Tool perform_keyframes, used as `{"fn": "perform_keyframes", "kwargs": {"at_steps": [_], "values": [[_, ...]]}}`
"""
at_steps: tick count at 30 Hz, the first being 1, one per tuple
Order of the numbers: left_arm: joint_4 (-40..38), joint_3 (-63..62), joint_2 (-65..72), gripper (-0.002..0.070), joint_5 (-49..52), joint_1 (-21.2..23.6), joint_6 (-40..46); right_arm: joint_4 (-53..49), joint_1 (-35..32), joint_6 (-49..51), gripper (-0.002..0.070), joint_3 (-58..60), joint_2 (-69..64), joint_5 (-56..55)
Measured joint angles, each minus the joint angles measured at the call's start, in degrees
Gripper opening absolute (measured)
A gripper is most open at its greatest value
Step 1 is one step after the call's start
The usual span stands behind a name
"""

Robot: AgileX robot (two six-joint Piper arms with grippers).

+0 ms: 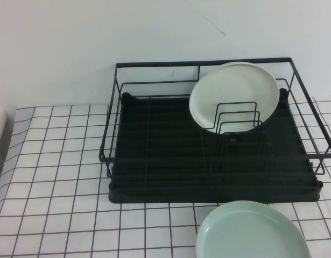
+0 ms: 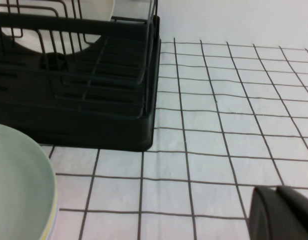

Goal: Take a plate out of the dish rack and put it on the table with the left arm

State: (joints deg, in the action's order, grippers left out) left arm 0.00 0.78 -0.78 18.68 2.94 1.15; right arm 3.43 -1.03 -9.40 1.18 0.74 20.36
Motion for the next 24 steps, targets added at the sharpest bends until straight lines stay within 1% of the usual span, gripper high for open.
{"fn": "perform_keyframes", "kwargs": {"at_steps": [24], "values": [[-0.3,0.0,0.0,-0.0002,0.11,0.0,0.75,0.0,0.0,0.0,-0.0001,0.0,0.0,0.0]]}}
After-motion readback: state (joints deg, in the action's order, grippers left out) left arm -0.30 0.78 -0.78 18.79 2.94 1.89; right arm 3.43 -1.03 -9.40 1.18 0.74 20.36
